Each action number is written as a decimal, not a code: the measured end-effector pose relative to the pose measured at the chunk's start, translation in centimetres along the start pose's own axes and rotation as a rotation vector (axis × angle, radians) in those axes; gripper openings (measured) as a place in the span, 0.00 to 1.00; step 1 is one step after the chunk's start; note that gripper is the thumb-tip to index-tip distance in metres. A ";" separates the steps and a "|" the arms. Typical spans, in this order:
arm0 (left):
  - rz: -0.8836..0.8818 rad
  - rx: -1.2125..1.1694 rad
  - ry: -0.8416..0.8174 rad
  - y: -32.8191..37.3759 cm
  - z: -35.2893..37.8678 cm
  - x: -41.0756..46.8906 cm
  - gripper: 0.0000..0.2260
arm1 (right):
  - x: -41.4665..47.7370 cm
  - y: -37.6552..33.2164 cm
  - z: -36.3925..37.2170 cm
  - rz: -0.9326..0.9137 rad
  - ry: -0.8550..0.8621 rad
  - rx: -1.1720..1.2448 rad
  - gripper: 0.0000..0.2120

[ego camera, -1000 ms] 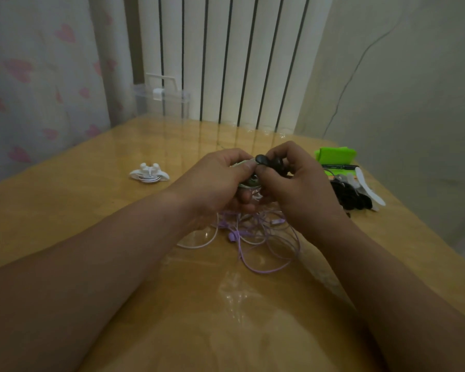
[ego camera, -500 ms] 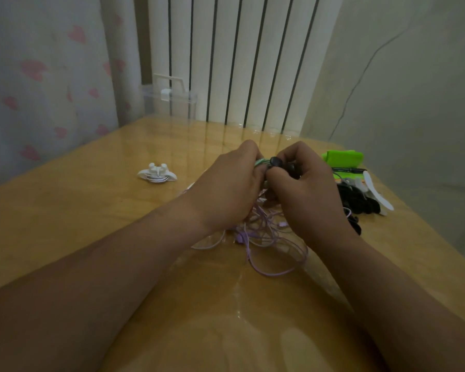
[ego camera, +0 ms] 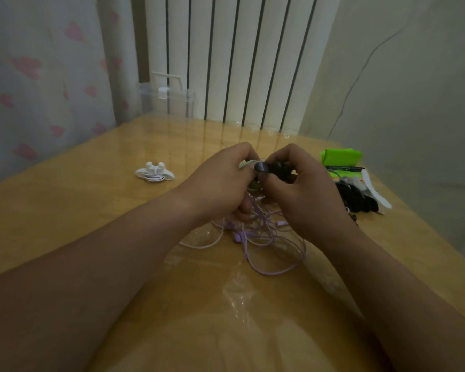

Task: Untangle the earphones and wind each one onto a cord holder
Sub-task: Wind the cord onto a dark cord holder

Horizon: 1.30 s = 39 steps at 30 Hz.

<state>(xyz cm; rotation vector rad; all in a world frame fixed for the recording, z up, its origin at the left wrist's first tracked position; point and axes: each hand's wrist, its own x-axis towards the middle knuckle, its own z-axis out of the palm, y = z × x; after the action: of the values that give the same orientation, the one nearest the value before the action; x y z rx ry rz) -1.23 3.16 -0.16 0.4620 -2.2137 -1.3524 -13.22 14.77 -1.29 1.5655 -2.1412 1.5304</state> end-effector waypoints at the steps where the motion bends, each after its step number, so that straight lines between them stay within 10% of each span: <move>1: -0.008 -0.050 -0.008 0.1 0.0 0.0 0.07 | 0.0 -0.1 -0.1 -0.003 0.021 0.016 0.05; 10: -0.258 -0.584 -0.113 0.3 0.9 0.2 0.19 | 0.3 0.3 0.1 0.009 0.062 -0.069 0.06; 32: -0.249 -0.856 -0.051 0.2 1.1 0.5 0.17 | 0.6 0.3 -0.7 0.008 0.021 0.029 0.14; 39: -0.272 -0.997 0.031 0.2 0.5 1.0 0.20 | 0.2 -0.4 -0.2 0.144 0.263 0.036 0.06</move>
<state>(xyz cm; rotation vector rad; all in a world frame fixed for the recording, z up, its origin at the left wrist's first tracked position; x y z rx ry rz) -2.34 3.04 0.06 0.3853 -1.2124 -2.3184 -13.13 14.79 -0.82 1.1629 -2.1266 1.7167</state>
